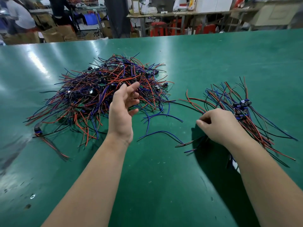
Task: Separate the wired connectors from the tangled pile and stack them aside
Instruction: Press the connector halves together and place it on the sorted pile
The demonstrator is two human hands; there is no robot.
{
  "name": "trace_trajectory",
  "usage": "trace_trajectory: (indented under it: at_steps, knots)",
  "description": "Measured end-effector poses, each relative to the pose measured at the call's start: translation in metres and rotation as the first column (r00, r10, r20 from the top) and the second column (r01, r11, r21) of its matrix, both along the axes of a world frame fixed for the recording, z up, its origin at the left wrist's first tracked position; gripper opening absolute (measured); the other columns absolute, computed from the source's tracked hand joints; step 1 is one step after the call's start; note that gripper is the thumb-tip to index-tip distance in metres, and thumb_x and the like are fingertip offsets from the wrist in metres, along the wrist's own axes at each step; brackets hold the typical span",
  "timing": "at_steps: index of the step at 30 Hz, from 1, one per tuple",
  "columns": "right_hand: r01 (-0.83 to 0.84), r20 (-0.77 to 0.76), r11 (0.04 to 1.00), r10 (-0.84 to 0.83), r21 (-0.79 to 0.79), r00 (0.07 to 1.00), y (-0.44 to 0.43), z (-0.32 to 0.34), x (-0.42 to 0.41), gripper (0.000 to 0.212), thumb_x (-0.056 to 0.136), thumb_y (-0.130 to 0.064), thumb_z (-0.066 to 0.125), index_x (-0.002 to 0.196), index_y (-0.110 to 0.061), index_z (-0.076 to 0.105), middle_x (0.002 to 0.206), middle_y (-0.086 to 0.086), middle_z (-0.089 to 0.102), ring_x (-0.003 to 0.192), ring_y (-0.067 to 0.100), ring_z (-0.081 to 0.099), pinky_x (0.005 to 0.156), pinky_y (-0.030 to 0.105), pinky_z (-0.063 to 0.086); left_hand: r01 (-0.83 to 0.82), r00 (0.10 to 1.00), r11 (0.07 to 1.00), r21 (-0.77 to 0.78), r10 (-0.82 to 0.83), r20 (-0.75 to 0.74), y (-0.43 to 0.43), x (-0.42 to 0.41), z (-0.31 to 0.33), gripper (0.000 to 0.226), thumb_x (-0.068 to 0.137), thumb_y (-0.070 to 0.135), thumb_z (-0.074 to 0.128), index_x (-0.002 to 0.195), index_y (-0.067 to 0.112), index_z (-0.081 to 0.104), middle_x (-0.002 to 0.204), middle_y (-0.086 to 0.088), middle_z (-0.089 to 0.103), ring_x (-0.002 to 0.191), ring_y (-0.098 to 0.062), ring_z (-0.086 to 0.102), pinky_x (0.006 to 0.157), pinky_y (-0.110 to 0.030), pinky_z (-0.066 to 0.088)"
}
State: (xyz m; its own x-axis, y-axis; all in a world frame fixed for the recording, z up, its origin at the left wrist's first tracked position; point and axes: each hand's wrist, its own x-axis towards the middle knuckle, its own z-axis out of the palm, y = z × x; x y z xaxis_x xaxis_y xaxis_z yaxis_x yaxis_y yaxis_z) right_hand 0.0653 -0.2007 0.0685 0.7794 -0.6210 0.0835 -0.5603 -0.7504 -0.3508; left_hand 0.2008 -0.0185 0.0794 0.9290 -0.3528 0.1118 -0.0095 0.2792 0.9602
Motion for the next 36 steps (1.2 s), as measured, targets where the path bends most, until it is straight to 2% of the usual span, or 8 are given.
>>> trace_trajectory:
  at_steps: [7,12,15,19,23,27,33,36]
  knots:
    - [-0.001,0.21,1.0,0.0,0.004,0.978,-0.001,0.002,0.001,0.024,0.089,-0.024,0.06,0.108,-0.013,0.07,0.094,0.003,0.064,0.09,0.021,0.058,0.08,0.026,0.041,0.047,0.923,0.99,0.132,-0.094,0.374,-0.004,-0.016,0.005,0.028,0.087,0.027,0.05,0.082,0.015,0.075,0.067,0.01,0.065,0.066,-0.003,0.051,0.063,-0.013,0.04]
    - [-0.052,0.177,0.983,0.019,0.179,0.984,0.004,0.001,0.002,0.027,0.089,-0.024,0.059,0.114,-0.02,0.068,0.104,-0.002,0.068,0.096,0.015,0.059,0.083,0.021,0.039,0.548,0.778,0.694,0.466,-0.628,0.018,-0.003,-0.02,0.0,0.026,0.083,0.04,0.064,0.076,0.019,0.078,0.062,0.0,0.068,0.056,-0.011,0.051,0.053,-0.021,0.036]
    - [-0.008,0.1,0.978,-0.013,0.209,0.995,0.002,-0.001,0.002,0.035,0.09,-0.024,0.056,0.124,-0.019,0.061,0.122,0.001,0.064,0.101,0.022,0.062,0.093,0.027,0.041,0.623,0.752,0.571,0.535,-0.625,-0.208,-0.004,-0.02,-0.006,0.027,0.092,0.035,0.058,0.082,0.016,0.073,0.073,-0.007,0.073,0.051,-0.011,0.06,0.047,-0.019,0.038]
    - [0.026,0.088,0.979,-0.044,0.203,0.995,0.001,-0.002,0.002,0.038,0.091,-0.024,0.055,0.128,-0.019,0.057,0.128,0.001,0.06,0.11,0.022,0.057,0.093,0.028,0.039,0.492,0.868,0.68,0.544,-0.431,-0.247,-0.003,-0.011,-0.007,0.013,0.098,0.031,0.049,0.098,0.018,0.05,0.075,-0.01,0.074,0.05,-0.018,0.064,0.042,-0.018,0.043]
    - [0.041,0.067,0.983,-0.054,0.181,0.996,-0.001,-0.003,0.001,0.04,0.091,-0.024,0.056,0.13,-0.019,0.055,0.129,0.002,0.058,0.11,0.019,0.053,0.088,0.026,0.037,0.145,0.974,0.822,0.55,-0.215,0.065,-0.003,-0.004,-0.01,0.015,0.096,0.032,0.051,0.103,0.026,0.039,0.067,-0.002,0.073,0.05,-0.022,0.064,0.046,-0.023,0.043]
    - [0.044,-0.008,0.991,-0.044,0.124,0.999,-0.004,-0.003,-0.001,0.046,0.087,-0.025,0.06,0.132,-0.023,0.053,0.134,0.002,0.054,0.116,0.021,0.053,0.09,0.029,0.041,-0.393,0.851,0.585,0.71,-0.061,0.521,0.006,0.006,-0.017,0.016,0.094,0.045,0.042,0.107,0.036,0.042,0.059,0.004,0.06,0.064,-0.018,0.059,0.056,-0.03,0.04]
    - [-0.006,-0.046,0.992,0.012,0.13,0.999,0.0,-0.005,-0.001,0.054,0.082,-0.026,0.061,0.134,-0.029,0.049,0.141,0.004,0.041,0.12,0.021,0.049,0.089,0.03,0.039,-0.243,0.944,0.403,0.882,-0.112,0.311,0.008,0.014,-0.026,0.04,0.095,0.056,0.031,0.127,0.038,0.045,0.098,-0.001,0.063,0.099,-0.026,0.057,0.095,-0.045,0.042]
    - [-0.026,-0.005,0.99,0.027,0.142,1.0,0.002,-0.005,0.0,0.05,0.084,-0.029,0.062,0.133,-0.028,0.05,0.14,0.005,0.04,0.118,0.019,0.049,0.086,0.026,0.034,-0.137,0.979,0.517,0.845,-0.059,0.195,0.004,0.017,-0.025,0.04,0.095,0.053,0.037,0.13,0.037,0.047,0.12,0.004,0.058,0.116,-0.024,0.049,0.106,-0.047,0.033]
